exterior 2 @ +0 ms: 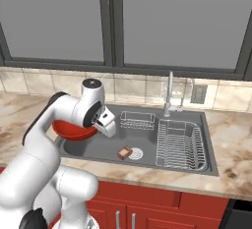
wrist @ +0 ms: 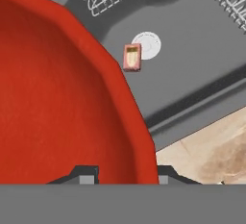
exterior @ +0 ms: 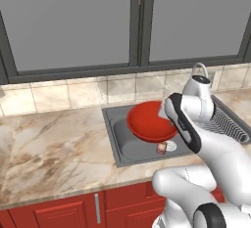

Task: Pick the bowl and tupperware and place them in the sink. Then turn on the water.

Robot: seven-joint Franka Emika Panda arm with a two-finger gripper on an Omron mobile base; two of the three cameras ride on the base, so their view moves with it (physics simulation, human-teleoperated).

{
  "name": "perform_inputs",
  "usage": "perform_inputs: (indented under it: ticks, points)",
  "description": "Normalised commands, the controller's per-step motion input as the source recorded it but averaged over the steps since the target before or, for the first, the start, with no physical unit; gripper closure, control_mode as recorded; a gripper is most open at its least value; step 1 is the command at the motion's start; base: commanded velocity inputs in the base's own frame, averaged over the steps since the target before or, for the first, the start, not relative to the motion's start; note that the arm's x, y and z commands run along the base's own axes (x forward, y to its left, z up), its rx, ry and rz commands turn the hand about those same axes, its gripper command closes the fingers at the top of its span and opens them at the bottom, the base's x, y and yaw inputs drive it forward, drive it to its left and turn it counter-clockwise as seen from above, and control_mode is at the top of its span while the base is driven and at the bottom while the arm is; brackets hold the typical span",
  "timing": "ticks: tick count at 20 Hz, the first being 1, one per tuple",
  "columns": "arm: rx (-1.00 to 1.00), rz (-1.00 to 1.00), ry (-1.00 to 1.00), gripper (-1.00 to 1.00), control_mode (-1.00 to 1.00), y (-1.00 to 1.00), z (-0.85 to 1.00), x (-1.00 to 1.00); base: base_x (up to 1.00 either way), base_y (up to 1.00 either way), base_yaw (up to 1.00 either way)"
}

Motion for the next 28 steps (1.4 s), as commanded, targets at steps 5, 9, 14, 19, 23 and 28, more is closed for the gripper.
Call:
perform_inputs:
  ticks: [5,9,14,19,23,28]
  points:
    - [0.00,0.00,0.10,1.00,-1.00,0.00,-0.18,0.14,0.00,0.00,0.00]
    - [0.00,0.00,0.02,1.00,-1.00,0.00,-0.31,0.00,0.00,0.00,0.00]
    - [0.00,0.00,0.00,1.00,-1.00,0.00,-0.34,0.00,0.00,0.00,0.00]
    - [0.00,0.00,0.00,1.00,-1.00,0.00,-0.30,0.00,0.00,0.00,0.00]
    - [0.00,0.00,0.00,1.00,-1.00,0.00,-0.31,0.00,0.00,0.00,0.00]
    - [0.00,0.00,0.03,1.00,-1.00,0.00,-0.19,0.05,0.00,0.00,0.00]
